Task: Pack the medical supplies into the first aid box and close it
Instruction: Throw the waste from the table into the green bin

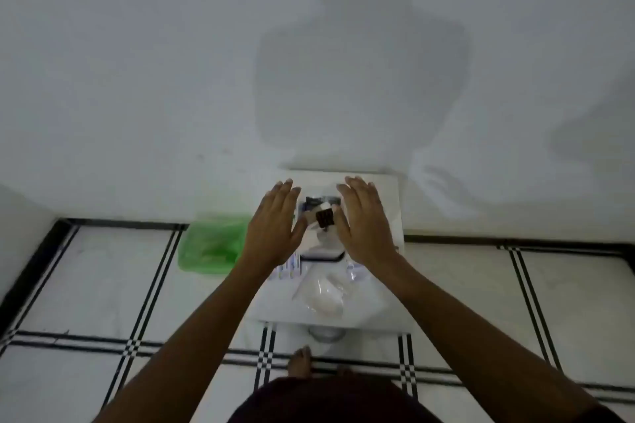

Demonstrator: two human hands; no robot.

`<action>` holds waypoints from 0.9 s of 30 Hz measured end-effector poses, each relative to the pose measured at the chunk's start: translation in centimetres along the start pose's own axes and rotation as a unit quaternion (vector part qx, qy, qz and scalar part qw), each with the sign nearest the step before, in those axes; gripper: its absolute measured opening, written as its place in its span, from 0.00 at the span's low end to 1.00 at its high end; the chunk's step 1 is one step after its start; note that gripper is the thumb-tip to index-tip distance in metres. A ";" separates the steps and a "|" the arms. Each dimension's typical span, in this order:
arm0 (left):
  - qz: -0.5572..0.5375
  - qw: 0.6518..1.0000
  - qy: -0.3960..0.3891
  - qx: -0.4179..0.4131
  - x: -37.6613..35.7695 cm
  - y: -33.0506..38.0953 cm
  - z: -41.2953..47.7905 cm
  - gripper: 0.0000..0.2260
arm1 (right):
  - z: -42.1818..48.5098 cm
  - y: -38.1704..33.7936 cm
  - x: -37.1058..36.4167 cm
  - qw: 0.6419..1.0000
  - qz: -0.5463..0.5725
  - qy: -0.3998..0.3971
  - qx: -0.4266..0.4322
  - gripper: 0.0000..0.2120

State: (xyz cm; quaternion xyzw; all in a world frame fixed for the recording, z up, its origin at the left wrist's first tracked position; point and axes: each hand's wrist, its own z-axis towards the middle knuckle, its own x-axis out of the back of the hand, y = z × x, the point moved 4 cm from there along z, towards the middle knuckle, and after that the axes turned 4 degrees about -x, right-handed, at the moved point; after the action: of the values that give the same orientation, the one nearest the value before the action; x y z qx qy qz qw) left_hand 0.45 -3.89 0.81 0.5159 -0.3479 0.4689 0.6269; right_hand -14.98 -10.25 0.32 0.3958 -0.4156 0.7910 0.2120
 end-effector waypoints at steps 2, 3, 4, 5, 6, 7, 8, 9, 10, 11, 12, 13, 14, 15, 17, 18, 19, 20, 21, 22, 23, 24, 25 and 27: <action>-0.009 0.999 -0.034 0.012 -2.2 -0.7 -0.9 0.25 | -1.1 0.4 -2.0 1.000 -0.004 -0.024 -0.017 0.17; -0.013 0.998 -0.053 0.019 -3.4 -1.0 -1.5 0.25 | -2.0 0.7 -3.1 0.999 -0.002 -0.041 -0.028 0.17; -0.023 0.997 -0.073 0.031 -4.3 -1.3 -2.0 0.24 | -2.8 0.8 -4.1 0.997 0.005 -0.058 -0.045 0.18; -0.034 0.995 -0.085 0.033 -5.3 -1.7 -2.4 0.25 | -3.6 1.2 -5.1 0.996 0.017 -0.066 -0.059 0.18; -0.038 0.994 -0.099 0.026 -6.1 -1.9 -2.5 0.25 | -4.3 1.4 -5.7 0.995 0.030 -0.067 -0.070 0.18; -0.035 0.993 -0.115 0.015 -6.7 -2.3 -2.5 0.26 | -4.7 1.7 -6.3 0.994 0.039 -0.061 -0.085 0.18; -0.030 0.990 -0.138 0.004 -7.4 -2.6 -2.3 0.27 | -5.0 1.9 -6.8 0.992 0.046 -0.054 -0.104 0.18; -0.020 0.986 -0.166 -0.009 -8.2 -3.1 -2.1 0.28 | -5.2 2.1 -7.5 0.989 0.050 -0.053 -0.129 0.18; -0.008 0.981 -0.193 -0.022 -8.9 -3.4 -2.1 0.28 | -5.6 2.3 -8.1 0.985 0.051 -0.060 -0.151 0.18; 0.001 0.976 -0.214 -0.033 -9.6 -3.6 -2.1 0.28 | -6.1 2.5 -8.8 0.982 0.052 -0.070 -0.169 0.18; 0.009 0.973 -0.225 -0.045 -10.0 -3.7 -2.1 0.28 | -6.5 2.5 -9.2 0.979 0.054 -0.078 -0.181 0.18; 0.017 0.971 -0.231 -0.058 -10.5 -3.9 -2.0 0.27 | -6.9 2.7 -9.8 0.977 0.055 -0.081 -0.192 0.18; 0.025 0.969 -0.235 -0.068 -11.0 -4.0 -1.9 0.26 | -7.3 3.0 -10.4 0.975 0.055 -0.077 -0.202 0.16; 0.033 0.968 -0.236 -0.074 -11.3 -4.1 -1.9 0.25 | -7.7 3.1 -10.7 0.973 0.055 -0.069 -0.213 0.13; 0.042 0.966 -0.244 -0.078 -12.1 -4.5 -2.0 0.23 | -8.8 3.7 -11.2 0.959 0.052 -0.067 -0.270 0.05; 0.043 0.965 -0.245 -0.079 -12.6 -4.8 -2.0 0.22 | -9.4 4.4 -11.7 0.940 0.058 -0.088 -0.323 0.03; 0.045 0.966 -0.241 -0.080 -13.0 -5.0 -1.9 0.20 | -10.3 5.1 -12.4 0.912 0.067 -0.122 -0.386 0.04; 0.049 0.968 -0.232 -0.084 -13.2 -5.2 -1.8 0.19 | -11.2 5.8 -13.1 0.879 0.071 -0.160 -0.444 0.08; 0.055 0.969 -0.221 -0.090 -13.5 -5.2 -1.6 0.17 | -12.0 6.5 -13.8 0.850 0.065 -0.187 -0.489 0.14; 0.060 0.972 -0.208 -0.096 -13.6 -5.2 -1.3 0.16 | -12.7 6.9 -14.4 0.823 0.058 -0.204 -0.527 0.22; 0.064 0.973 -0.198 -0.099 -13.6 -5.1 -1.1 0.16 | -13.1 7.2 -14.9 0.795 0.052 -0.210 -0.567 0.30; 0.064 0.974 -0.191 -0.099 -13.5 -4.9 -0.9 0.15 | -13.3 7.2 -15.1 0.764 0.046 -0.207 -0.609 0.37; 0.061 0.976 -0.184 -0.096 -13.5 -4.8 -0.9 0.15 | -13.5 7.1 -15.4 0.731 0.041 -0.205 -0.649 0.41; 0.043 0.982 -0.171 -0.075 -13.3 -5.0 -1.0 0.15 | -13.9 6.9 -16.4 0.677 0.038 -0.197 -0.708 0.45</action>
State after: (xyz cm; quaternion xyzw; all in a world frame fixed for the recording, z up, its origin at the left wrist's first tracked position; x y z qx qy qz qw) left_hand 0.87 -6.10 -13.28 0.5246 -0.5055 0.3731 0.5745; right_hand -16.03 -2.79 -21.01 0.2581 -0.8983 0.1716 0.3114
